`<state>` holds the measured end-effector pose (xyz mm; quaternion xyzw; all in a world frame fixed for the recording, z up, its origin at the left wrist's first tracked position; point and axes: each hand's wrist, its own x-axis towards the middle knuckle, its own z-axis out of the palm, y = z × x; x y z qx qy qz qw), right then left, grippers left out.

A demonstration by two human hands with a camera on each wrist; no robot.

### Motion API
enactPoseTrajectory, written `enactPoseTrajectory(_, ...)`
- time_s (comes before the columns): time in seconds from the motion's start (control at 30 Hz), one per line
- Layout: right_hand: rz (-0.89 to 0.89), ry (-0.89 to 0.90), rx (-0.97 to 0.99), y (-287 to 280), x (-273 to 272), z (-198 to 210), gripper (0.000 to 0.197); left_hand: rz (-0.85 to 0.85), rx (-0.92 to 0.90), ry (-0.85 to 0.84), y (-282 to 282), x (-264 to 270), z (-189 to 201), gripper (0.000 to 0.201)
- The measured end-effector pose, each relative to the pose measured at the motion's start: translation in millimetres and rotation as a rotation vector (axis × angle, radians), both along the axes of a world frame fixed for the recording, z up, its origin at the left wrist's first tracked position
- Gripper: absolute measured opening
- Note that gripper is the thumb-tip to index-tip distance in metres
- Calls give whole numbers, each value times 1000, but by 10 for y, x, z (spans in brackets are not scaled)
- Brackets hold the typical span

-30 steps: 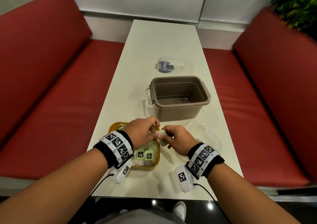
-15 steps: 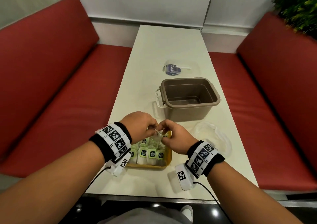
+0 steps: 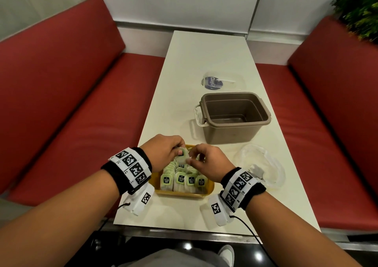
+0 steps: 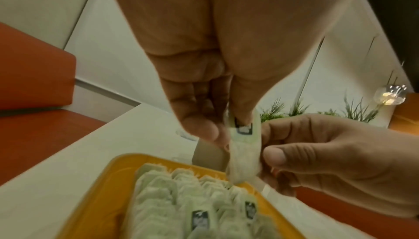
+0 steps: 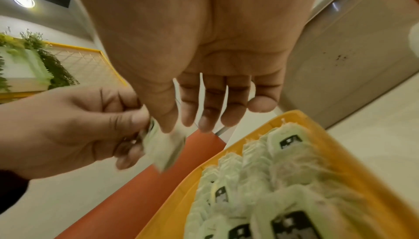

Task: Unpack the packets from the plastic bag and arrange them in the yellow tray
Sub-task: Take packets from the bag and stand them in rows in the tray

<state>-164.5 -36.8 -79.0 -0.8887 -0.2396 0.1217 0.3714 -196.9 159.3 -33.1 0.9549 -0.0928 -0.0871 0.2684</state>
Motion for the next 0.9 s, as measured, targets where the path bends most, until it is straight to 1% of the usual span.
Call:
enactPoseTrajectory(0.07,-55,7,-38,-76,36,-54,14,-49,129,113,35,-17,-48,12)
enactPoseTrajectory(0.17,-148,18,-131,-197,85,-107,18,-159,311,334,77,-47,-172,18)
enactPoseTrajectory(0.23,-181,27,-229,-250,93,-123,29,-173,376,431,88,-73,-284,20)
enactPoseTrajectory(0.27,-193,51,-275,-268,91,-129,36,-162,388,441,88,-82,-333,21)
enactPoseTrajectory(0.33,-199,137,-336,-292,75,-135,45,-122,387,399,79,-89,-405,20)
enactPoseTrajectory(0.37,-193,178,-347,-299,65,-138,46,-104,386,373,75,-88,-432,20)
enactPoseTrajectory(0.47,-169,247,-333,-309,46,-125,44,-92,416,381,58,-99,-478,33)
enactPoseTrajectory(0.57,-171,265,-310,-317,36,-113,45,-93,479,393,41,-122,-491,45)
enactPoseTrajectory(0.7,-149,266,-295,-344,43,-127,45,-86,576,342,-9,-110,-501,42)
enactPoseTrajectory(0.8,-123,270,-298,-417,76,-161,54,-69,678,258,-83,-91,-468,46)
enactPoseTrajectory(0.87,-117,256,-270,-522,120,-160,59,-39,684,223,-146,-20,-409,53)
enactPoseTrajectory(0.9,-118,249,-243,-579,147,-139,56,-21,655,224,-180,29,-366,55)
